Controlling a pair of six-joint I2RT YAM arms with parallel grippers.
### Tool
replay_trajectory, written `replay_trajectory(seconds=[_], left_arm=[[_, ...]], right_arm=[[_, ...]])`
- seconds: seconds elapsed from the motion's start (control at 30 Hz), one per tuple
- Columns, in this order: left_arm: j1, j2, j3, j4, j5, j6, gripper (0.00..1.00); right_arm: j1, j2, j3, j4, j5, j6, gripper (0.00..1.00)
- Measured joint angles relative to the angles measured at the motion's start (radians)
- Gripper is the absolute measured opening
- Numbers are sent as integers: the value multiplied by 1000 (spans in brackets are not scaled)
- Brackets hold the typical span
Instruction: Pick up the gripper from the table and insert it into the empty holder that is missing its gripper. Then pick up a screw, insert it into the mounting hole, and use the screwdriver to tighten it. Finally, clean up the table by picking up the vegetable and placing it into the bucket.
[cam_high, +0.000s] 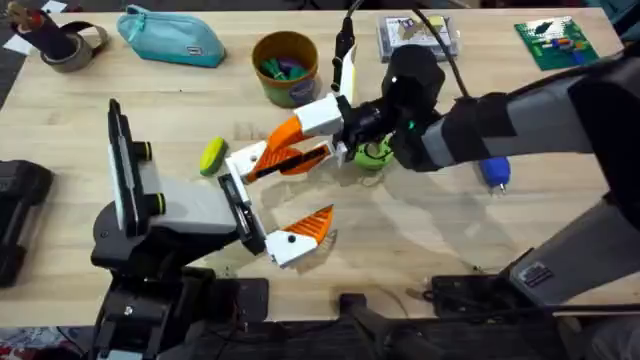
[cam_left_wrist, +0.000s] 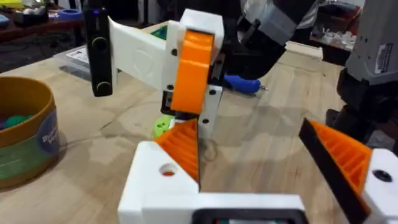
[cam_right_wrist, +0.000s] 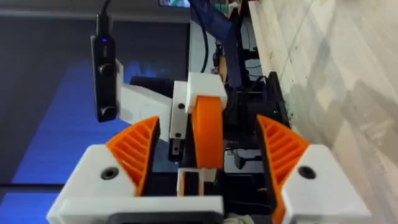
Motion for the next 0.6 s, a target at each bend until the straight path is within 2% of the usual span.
replay_trajectory(seconds=[0.3,0.5,0.6], left_arm=[[0,0,0,0,0,0,986],[0,0,0,0,0,0,988],[0,0,0,0,0,0,987]], right_arm=[[0,0,0,0,7,0,988],[-12,0,0,6,9,-1,994],[-31,0,-3,78,22,-6,995]])
